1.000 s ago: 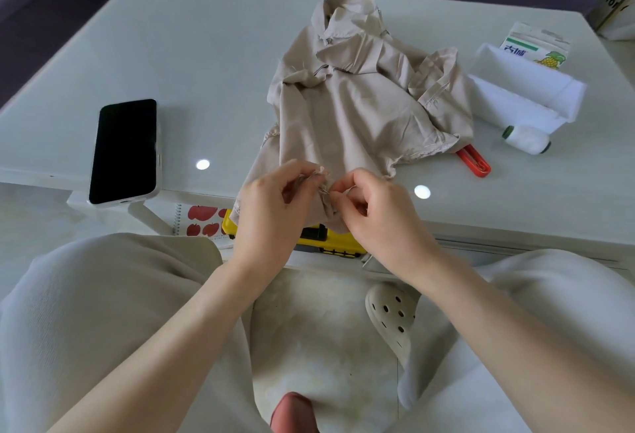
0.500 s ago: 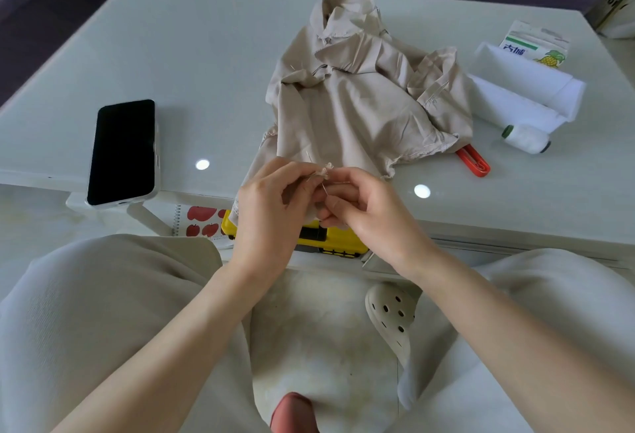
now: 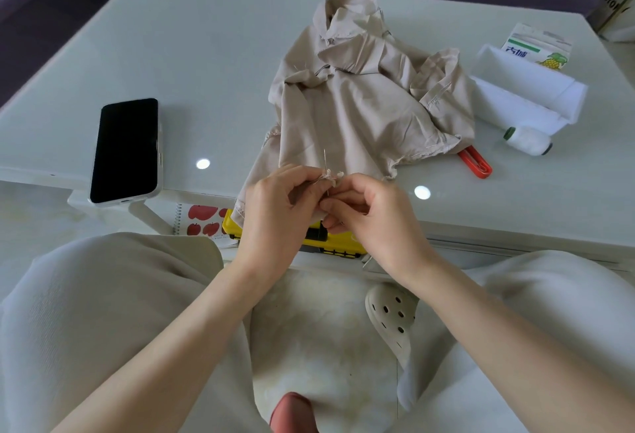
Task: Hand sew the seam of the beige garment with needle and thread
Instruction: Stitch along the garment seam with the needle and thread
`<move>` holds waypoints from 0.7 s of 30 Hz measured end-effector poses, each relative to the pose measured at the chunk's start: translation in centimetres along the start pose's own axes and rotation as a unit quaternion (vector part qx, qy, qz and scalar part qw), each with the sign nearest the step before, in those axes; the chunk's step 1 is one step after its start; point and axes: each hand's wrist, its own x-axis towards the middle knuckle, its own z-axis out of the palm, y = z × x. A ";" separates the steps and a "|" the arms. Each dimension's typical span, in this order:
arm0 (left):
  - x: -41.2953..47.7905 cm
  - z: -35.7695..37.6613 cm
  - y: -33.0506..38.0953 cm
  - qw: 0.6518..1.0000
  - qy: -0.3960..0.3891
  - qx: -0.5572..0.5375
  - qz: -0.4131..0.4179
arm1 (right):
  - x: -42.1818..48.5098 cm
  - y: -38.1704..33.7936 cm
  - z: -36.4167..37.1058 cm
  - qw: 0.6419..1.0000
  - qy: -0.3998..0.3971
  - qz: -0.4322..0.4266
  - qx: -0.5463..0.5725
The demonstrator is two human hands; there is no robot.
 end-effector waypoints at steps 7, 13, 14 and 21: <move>0.2 -0.3 0.0 1.000 -0.006 0.020 0.012 | 0.9 0.0 -1.2 0.964 0.129 -0.106 -0.206; -0.3 0.0 0.2 0.994 -0.089 0.032 0.045 | 1.3 -1.0 -1.8 0.996 -0.004 0.087 -0.026; -0.3 0.0 0.3 0.994 -0.095 0.028 0.051 | 1.4 -1.0 -1.9 0.996 -0.007 0.093 -0.010; -0.3 0.3 -0.1 0.982 -0.184 0.019 0.031 | 1.6 -0.9 -2.6 0.996 0.062 0.061 0.015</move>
